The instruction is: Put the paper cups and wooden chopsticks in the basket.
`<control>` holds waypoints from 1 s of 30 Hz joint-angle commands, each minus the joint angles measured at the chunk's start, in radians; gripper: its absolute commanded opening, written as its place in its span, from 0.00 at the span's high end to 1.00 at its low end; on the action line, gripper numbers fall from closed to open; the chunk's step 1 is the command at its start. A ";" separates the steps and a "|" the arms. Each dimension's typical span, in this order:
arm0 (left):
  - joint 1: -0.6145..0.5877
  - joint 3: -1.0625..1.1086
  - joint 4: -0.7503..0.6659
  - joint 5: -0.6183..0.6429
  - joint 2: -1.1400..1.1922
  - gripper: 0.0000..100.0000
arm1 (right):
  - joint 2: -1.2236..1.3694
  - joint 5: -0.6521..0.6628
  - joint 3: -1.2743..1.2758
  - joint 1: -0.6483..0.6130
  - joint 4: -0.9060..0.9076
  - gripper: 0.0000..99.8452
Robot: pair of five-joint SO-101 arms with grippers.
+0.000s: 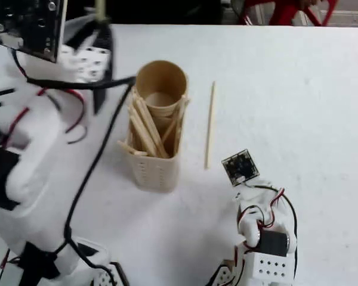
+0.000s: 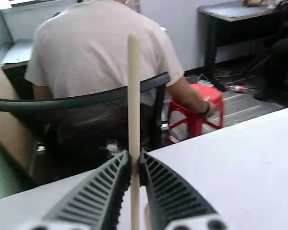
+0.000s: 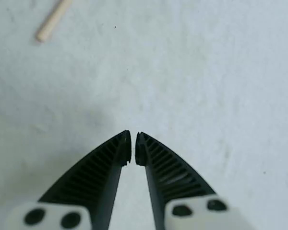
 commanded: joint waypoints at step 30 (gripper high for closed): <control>0.179 0.127 -0.158 0.087 0.058 0.89 | -0.007 0.009 0.009 0.001 -0.001 0.97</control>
